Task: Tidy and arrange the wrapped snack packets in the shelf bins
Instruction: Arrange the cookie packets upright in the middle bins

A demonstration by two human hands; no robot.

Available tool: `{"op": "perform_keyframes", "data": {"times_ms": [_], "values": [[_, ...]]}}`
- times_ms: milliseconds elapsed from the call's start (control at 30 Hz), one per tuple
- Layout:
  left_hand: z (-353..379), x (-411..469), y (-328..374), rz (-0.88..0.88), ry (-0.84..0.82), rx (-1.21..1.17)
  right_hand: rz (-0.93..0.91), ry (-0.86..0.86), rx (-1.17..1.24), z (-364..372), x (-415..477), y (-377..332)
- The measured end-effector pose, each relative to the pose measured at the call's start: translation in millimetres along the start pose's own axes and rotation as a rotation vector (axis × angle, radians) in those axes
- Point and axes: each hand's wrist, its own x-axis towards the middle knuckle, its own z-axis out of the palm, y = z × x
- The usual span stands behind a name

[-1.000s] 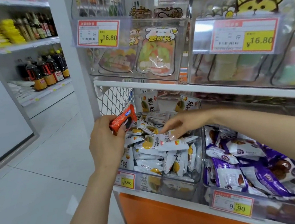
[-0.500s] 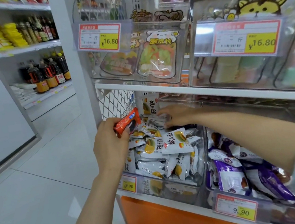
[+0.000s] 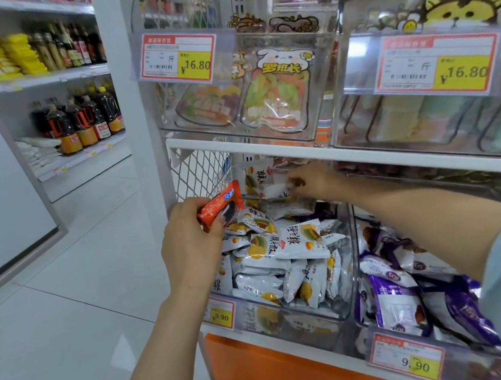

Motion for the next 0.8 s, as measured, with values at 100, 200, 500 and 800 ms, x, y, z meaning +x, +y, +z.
{"op": "perform_keyframes", "data": {"times_ms": [100, 200, 500, 800], "values": [[-0.1, -1.0, 1.3, -0.004, -0.001, -0.001, -0.016, -0.217, -0.032, 3.0, -4.9, 2.4], [0.2, -1.6, 1.1, 0.001, -0.004, 0.000, -0.023, -0.217, -0.117, 12.4, -5.5, 1.8], [-0.7, -0.2, -2.0, 0.005, -0.009, 0.005, 0.308, -0.033, 0.425, -10.0, 8.9, -1.8], [1.9, -1.3, 2.6, 0.018, -0.011, -0.014, 0.135, -0.315, -0.192, -10.8, -6.9, 14.0]]}}
